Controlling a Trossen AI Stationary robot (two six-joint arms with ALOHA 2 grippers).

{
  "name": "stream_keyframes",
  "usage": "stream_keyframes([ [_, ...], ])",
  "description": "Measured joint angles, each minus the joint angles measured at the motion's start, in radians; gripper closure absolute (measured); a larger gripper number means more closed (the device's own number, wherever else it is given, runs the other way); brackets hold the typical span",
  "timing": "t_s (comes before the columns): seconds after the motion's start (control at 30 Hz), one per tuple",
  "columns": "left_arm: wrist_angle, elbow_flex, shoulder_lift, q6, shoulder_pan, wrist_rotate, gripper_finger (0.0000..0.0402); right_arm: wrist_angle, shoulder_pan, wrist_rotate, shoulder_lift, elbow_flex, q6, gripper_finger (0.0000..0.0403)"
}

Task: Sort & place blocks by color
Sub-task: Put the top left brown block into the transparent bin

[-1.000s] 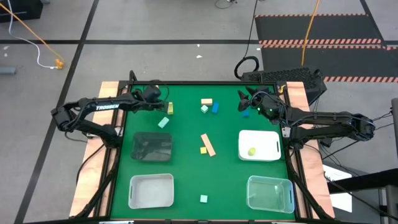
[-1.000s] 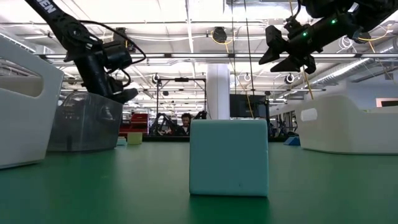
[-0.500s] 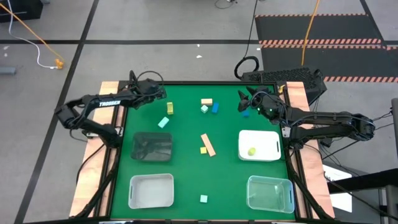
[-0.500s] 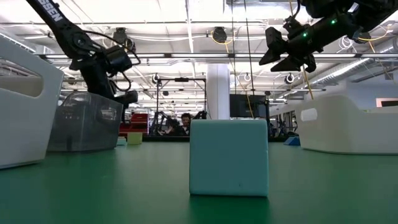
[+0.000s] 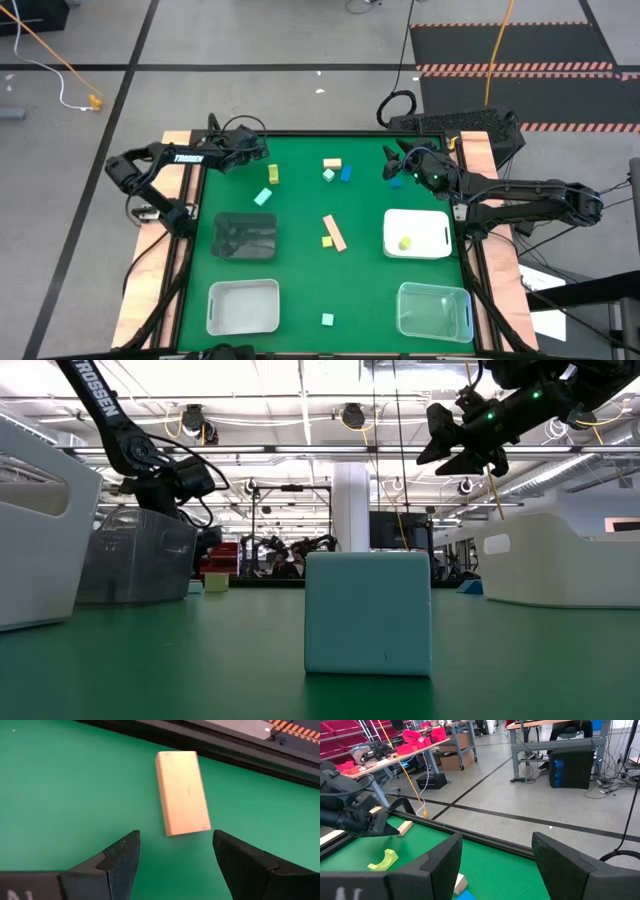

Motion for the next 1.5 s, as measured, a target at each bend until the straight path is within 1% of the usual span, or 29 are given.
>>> stream_keyframes([
  [0.2,0.069,0.0,0.0,0.067,0.012,0.001,0.0151,-0.005,0.0,0.0,0.0,0.0,-0.004,0.0172],
  [0.3,0.082,0.004,0.015,0.075,0.027,0.003,0.0151,-0.005,-0.004,0.0,0.0,0.0,-0.01,0.0172],
  [0.4,0.039,0.038,0.039,0.077,0.027,0.002,0.0151,-0.005,-0.016,0.0,0.0,0.0,-0.009,0.0172],
  [0.5,-0.041,0.096,0.098,0.095,0.025,0.006,0.0151,-0.006,-0.029,0.0,0.0,0.0,-0.008,0.0172],
  [0.57,-0.054,0.14,0.147,0.109,0.025,-0.003,0.0151,-0.006,-0.04,0.0,0.0,0.0,-0.01,0.0172],
  [0.67,-0.131,0.205,0.199,0.099,0.019,-0.027,0.0151,-0.008,-0.043,-0.001,0.0,0.0,-0.006,0.0172],
  [0.8,-0.174,0.233,0.227,0.1,0.014,-0.046,0.0152,-0.029,-0.044,-0.002,0.0,0.0,-0.003,0.0172],
  [0.9,-0.183,0.233,0.228,0.101,0.014,-0.046,0.0173,-0.051,-0.044,-0.002,0.0,0.0,0.001,0.0172],
  [0.97,-0.191,0.232,0.229,0.101,0.015,-0.047,0.0203,-0.063,-0.044,-0.002,0.0,0.0,0.001,0.0172],
  [1.07,-0.199,0.232,0.229,0.099,0.015,-0.048,0.0262,-0.074,-0.044,-0.002,0.0,0.0,0.001,0.0172],
  [1.1,-0.206,0.232,0.229,0.101,0.015,-0.047,0.0272,-0.083,-0.044,-0.002,0.0,0.0,0.001,0.0172],
  [1.3,-0.256,0.231,0.193,0.135,0.01,-0.024,0.0272,-0.087,-0.044,-0.002,0.0,0.0,0.005,0.0172],
  [1.4,-0.333,0.22,0.119,0.154,0.009,0.024,0.0272,-0.083,-0.044,-0.002,0.0,0.0,0.038,0.0172],
  [1.5,-0.323,0.224,0.017,0.156,0.006,0.051,0.0272,-0.078,-0.044,-0.003,0.0,0.0,0.069,0.0172],
])
